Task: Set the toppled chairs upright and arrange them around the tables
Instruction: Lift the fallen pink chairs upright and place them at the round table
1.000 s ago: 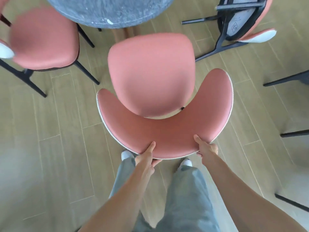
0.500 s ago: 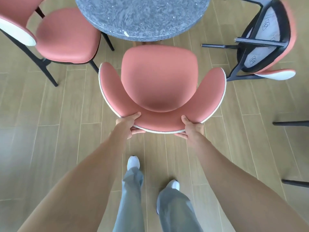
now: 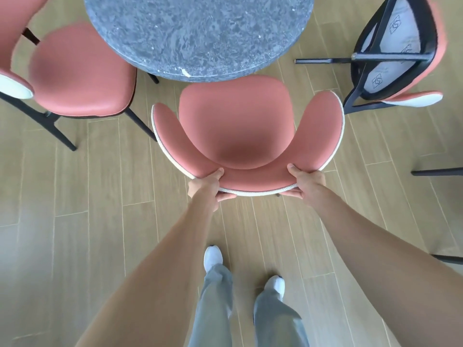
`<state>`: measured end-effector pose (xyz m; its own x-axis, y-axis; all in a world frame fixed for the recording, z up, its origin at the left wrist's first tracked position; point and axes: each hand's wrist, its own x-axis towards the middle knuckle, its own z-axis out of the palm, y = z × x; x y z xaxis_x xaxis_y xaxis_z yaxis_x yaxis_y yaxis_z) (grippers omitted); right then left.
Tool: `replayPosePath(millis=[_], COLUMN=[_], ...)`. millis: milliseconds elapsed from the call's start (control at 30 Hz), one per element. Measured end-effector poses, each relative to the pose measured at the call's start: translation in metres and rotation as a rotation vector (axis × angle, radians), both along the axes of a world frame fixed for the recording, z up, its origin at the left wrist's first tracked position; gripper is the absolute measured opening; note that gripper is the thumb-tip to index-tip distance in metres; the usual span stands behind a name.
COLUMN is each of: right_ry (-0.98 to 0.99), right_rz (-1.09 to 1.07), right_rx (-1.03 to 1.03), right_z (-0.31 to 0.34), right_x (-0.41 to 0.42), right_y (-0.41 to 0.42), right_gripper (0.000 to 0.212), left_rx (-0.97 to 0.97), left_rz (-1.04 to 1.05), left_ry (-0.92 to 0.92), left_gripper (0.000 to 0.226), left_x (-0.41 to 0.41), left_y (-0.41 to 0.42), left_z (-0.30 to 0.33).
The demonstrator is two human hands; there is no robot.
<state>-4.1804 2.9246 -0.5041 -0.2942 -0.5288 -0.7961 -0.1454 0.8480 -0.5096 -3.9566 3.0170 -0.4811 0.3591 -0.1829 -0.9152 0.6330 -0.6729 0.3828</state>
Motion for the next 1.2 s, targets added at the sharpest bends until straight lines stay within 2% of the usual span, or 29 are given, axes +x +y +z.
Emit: replayPosePath(millis=[167,267,400,467,500,567,600,700,833,900,1000,1200], right_ry=[-0.050,-0.005,0.015,0.012,-0.009,-0.083,-0.095,-0.195,-0.304,-0.304,-0.300,-0.273], right_rz=[0.050,0.229,0.435,0.447,0.424,0.379,0.356,0.224,0.158,0.121,0.080,0.054], right_rx=[0.029,0.119,0.144,0.062,-0.004,-0.163,-0.259,-0.539,-0.771,-0.834,-0.907,-0.990], right_z=[0.010,0.029,0.071,0.093,0.108,0.145,0.167,0.236,0.319,0.345,0.370,0.364], right_x=[-0.002,-0.004,-0.028,-0.052,-0.068,-0.104,-0.127,-0.200,-0.289,-0.329,-0.384,-0.476], right_y=[0.002,0.004,-0.012,-0.036,-0.055,-0.098,-0.120,-0.181,-0.229,-0.249,-0.278,-0.364], right_gripper=[0.067,0.079,0.051,0.029,0.020,0.018,0.017,0.005,0.017,0.010,0.017,0.015], left_rx=[0.024,0.061,0.068,0.089,0.047,-0.174,-0.300,-0.671,-1.013,-1.104,-1.179,-1.218], left_rz=[0.015,-0.013,-0.005,-0.068,-0.093,-0.099,-0.128,-0.319,-0.505,-0.546,-0.617,-0.654], left_ry=[0.004,0.014,0.000,-0.140,-0.244,-0.371,-0.413,-0.450,-0.478,-0.491,-0.506,-0.477], left_gripper=[0.052,0.048,0.054,0.051,0.041,0.009,0.005,0.015,0.017,0.020,0.018,0.019], left_x=[-0.004,-0.012,-0.038,-0.062,-0.076,-0.109,-0.130,-0.205,-0.303,-0.344,-0.397,-0.489], left_y=[0.002,-0.005,-0.029,-0.044,-0.057,-0.099,-0.124,-0.200,-0.277,-0.306,-0.350,-0.460], left_z=[0.017,0.030,0.051,0.069,0.081,0.117,0.140,0.219,0.307,0.334,0.355,0.346])
